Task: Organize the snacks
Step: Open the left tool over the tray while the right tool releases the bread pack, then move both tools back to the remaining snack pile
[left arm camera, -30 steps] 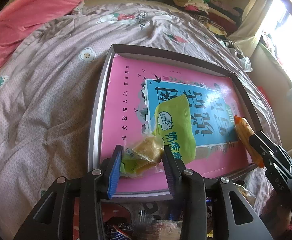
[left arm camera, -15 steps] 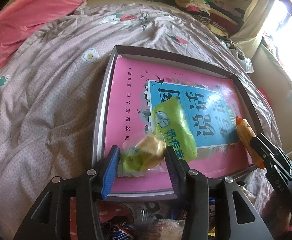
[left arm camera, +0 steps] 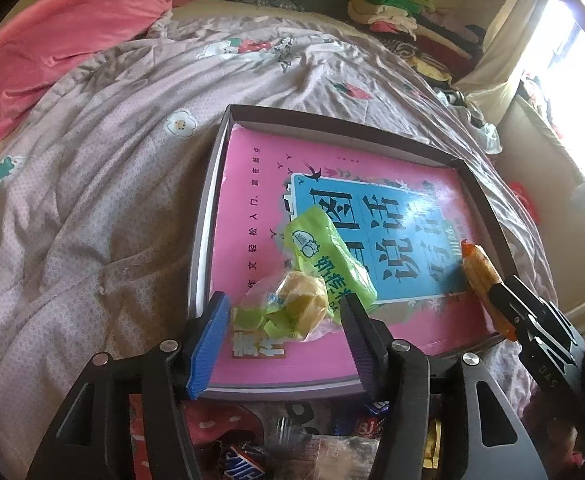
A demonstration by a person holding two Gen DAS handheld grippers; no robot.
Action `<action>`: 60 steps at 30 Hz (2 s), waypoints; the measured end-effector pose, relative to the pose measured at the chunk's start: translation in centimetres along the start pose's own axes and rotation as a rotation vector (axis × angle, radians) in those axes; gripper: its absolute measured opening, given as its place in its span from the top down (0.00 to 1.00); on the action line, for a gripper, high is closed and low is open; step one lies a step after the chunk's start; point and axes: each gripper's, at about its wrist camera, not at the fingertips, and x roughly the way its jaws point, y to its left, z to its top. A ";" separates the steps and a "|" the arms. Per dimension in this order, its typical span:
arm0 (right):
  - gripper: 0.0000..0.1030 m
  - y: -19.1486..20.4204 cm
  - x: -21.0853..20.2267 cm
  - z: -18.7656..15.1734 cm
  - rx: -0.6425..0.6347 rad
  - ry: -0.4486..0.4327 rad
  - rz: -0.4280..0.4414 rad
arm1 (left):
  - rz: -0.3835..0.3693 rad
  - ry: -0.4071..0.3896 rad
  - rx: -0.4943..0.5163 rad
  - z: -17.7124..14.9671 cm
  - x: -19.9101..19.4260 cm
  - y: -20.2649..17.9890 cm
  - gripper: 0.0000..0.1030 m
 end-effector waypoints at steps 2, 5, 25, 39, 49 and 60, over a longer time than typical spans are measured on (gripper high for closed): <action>0.58 0.0 -0.1 0.0 0.002 -0.002 -0.002 | 0.000 -0.002 -0.002 0.0 -0.1 0.0 0.39; 0.53 -0.2 -0.2 0.0 0.003 -0.006 -0.009 | 0.002 -0.008 -0.009 0.0 -0.4 0.2 0.38; 0.38 -0.8 -1.8 0.3 0.035 -0.060 -0.015 | -0.016 -0.102 -0.024 0.3 -3.6 0.5 0.27; 0.35 -0.5 -4.2 0.4 0.037 -0.099 0.004 | -0.014 -0.132 -0.041 -0.5 -6.0 1.7 0.27; 0.34 0.4 -5.8 0.6 0.024 -0.120 0.024 | -0.012 -0.114 -0.036 -1.8 -6.7 2.6 0.27; 0.33 2.5 -7.2 -0.1 -0.027 -0.116 0.051 | 0.002 -0.057 -0.054 -3.9 -6.6 4.0 0.27</action>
